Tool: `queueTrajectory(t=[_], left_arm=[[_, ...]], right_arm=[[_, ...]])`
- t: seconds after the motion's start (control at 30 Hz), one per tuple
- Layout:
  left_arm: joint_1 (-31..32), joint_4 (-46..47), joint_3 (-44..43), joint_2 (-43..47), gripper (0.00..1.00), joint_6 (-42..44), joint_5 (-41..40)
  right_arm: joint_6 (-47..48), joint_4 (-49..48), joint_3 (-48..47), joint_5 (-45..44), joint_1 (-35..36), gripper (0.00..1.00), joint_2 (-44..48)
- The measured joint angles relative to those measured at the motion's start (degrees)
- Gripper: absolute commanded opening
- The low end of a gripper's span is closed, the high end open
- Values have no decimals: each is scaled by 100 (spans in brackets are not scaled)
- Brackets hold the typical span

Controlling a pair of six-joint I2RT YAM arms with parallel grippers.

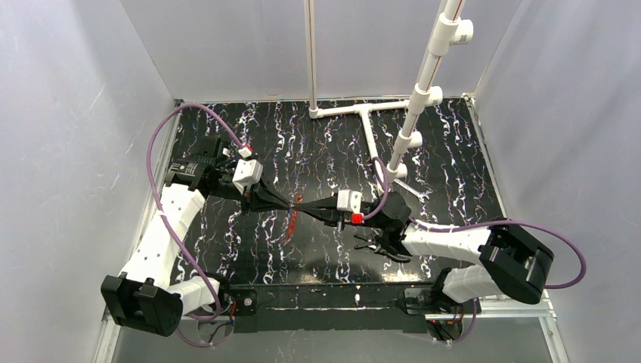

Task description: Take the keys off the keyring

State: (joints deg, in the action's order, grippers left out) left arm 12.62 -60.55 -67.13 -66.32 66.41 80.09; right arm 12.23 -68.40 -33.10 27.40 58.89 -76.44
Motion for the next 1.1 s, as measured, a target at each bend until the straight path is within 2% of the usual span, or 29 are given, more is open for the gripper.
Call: queueTrajectory(t=[0.07,0.1,0.13,0.23,0.27,0.37,0.47,0.67,1.1], left_arm=[[0,63,0,0,0,-72,-15],[0,101,2,2,0,-138,-39],[7,144,7,7,0,-214,-70],[63,275,105,151,0,-573,-522],[63,297,107,214,0,-654,-713],[164,337,107,380,0,-765,-1296],[511,356,107,426,0,-824,-1805],[804,527,107,442,0,-1051,-2262],[1021,796,116,442,0,-1266,-2671]], right_arm=[[-28,0,0,0,0,1,0],[-39,2,2,-4,0,22,0],[-42,13,2,-17,0,33,0],[184,750,-39,-63,4,40,199],[341,1473,-201,-68,4,44,385],[942,3644,-922,-48,0,45,702],[1043,4538,-1320,31,-2,41,586],[824,4784,-1545,201,0,39,302],[570,4767,-1556,256,0,37,181]])
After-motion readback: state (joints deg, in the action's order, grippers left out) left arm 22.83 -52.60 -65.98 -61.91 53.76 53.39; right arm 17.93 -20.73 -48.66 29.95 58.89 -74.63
